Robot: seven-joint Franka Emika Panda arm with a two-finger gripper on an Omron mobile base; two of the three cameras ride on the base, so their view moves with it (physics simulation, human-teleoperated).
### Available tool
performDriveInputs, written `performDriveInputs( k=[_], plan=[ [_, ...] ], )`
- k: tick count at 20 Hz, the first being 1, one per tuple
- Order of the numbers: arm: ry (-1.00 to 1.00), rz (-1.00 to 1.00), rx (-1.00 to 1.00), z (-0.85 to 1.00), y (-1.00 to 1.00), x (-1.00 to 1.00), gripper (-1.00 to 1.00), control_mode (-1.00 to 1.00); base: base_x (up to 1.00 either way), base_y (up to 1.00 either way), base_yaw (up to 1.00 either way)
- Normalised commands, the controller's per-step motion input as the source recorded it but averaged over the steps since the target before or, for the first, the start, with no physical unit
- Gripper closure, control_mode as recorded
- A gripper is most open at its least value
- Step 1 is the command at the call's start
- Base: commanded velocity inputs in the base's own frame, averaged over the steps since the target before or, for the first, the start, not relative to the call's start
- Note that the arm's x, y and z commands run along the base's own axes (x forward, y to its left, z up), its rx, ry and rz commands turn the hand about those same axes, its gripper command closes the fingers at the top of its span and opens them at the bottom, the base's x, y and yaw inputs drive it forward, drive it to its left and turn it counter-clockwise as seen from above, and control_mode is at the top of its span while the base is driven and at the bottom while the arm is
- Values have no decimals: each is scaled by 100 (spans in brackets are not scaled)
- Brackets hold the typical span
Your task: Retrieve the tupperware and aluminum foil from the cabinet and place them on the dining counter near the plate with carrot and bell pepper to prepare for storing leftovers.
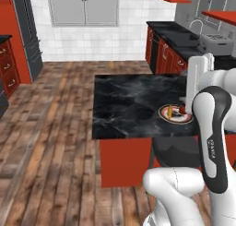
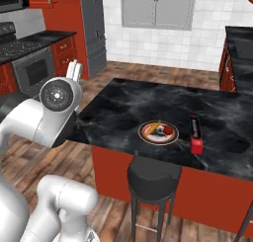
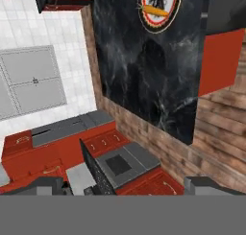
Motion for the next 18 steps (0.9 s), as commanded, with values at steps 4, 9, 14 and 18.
performDriveInputs(
  k=[4,9,14,18],
  plan=[
    [0,0,0,0,0,0,-100,100,-94,100,12],
    [0,0,0,0,0,0,-100,100,-35,100,16],
    [0,0,0,0,0,0,-100,100,20,100,14],
    [0,0,0,0,0,0,-100,100,70,100,11]
  ],
)
